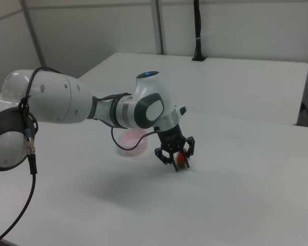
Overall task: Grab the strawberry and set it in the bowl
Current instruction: 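Move the gripper down toward the red strawberry beside the pink bowl, then lower the open gripper around the strawberry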
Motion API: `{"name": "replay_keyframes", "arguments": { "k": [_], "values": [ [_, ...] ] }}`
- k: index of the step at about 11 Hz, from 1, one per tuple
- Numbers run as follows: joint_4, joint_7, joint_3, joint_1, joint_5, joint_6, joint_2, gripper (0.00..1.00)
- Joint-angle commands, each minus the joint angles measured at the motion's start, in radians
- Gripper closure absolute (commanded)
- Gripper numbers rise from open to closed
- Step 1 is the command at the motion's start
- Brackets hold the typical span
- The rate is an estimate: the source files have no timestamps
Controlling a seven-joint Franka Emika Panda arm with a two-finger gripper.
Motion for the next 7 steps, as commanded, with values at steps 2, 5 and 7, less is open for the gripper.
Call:
{"name": "replay_keyframes", "arguments": {
  "k": [2, 5, 7],
  "values": [
    [-0.010, 0.146, 0.037, 0.007, -0.002, -0.012, -0.048, 0.80],
    [0.011, 0.167, 0.052, -0.002, 0.018, -0.064, -0.047, 0.33],
    [0.033, 0.277, 0.048, -0.014, 0.109, 0.023, -0.021, 0.29]
  ]
}}
